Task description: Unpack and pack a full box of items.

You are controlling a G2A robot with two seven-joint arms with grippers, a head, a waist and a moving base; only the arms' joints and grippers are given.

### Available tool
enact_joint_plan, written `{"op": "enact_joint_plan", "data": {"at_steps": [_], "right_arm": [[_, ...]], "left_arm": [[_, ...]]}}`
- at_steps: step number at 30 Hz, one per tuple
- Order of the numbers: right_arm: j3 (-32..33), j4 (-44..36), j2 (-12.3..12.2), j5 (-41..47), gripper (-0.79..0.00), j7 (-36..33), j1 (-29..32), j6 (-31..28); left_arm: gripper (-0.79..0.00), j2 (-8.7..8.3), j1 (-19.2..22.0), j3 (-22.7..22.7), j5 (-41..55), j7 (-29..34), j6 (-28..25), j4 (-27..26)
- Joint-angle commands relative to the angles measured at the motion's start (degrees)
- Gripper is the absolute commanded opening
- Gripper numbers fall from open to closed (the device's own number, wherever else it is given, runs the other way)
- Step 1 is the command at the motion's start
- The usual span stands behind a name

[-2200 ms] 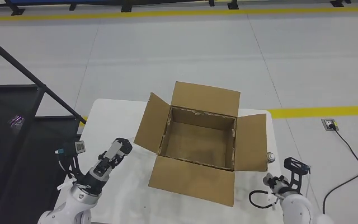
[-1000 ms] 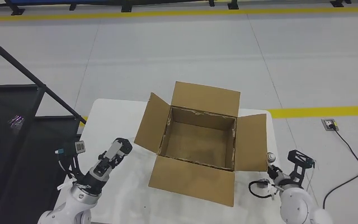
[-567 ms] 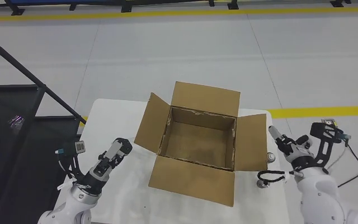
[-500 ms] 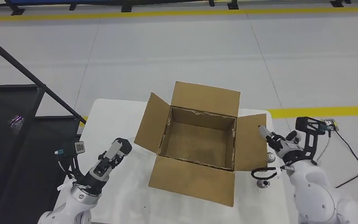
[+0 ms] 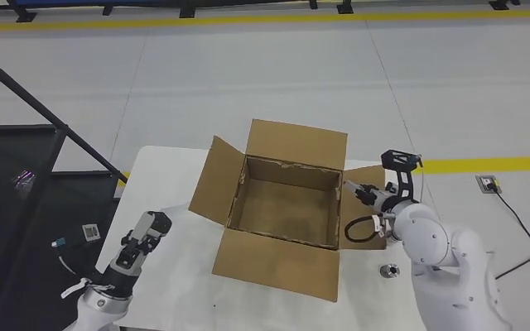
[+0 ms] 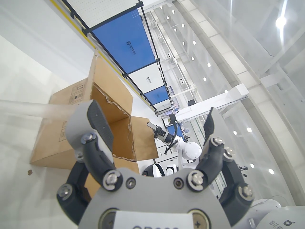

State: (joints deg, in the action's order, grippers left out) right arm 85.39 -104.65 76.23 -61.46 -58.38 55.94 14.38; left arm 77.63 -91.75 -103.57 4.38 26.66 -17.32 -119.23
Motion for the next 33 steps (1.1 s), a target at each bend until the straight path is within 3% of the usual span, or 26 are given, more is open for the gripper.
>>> {"op": "enact_joint_plan", "data": {"at_steps": [1, 14, 21, 27, 33], "right_arm": [[-0.82, 0.37, 0.03, 0.07, 0.0, 0.01, -0.53, 0.1], [-5.83, 1.73, 0.47, 0.47, 0.0, 2.83, -3.01, 1.52], [-1.13, -9.25, -0.22, -0.79, 0.0, 5.5, 4.16, 1.97], [2.79, -20.23, -0.92, -0.21, 0.0, 10.96, 13.31, -5.17], [2.79, -20.23, -0.92, -0.21, 0.0, 10.96, 13.31, -5.17]], "left_arm": [[0.0, -0.09, -0.3, -0.08, 0.26, -0.19, -0.15, -0.21], [0.0, -0.68, -1.44, -0.36, 1.4, -0.29, -1.26, -0.68], [0.0, -1.02, -0.83, 0.91, 1.52, 0.71, -1.38, -0.67], [0.0, -1.31, 0.53, 2.95, 0.31, 1.55, -0.7, -1.39], [0.0, -1.33, 0.58, 3.05, 0.36, 1.6, -0.69, -1.44]]}}
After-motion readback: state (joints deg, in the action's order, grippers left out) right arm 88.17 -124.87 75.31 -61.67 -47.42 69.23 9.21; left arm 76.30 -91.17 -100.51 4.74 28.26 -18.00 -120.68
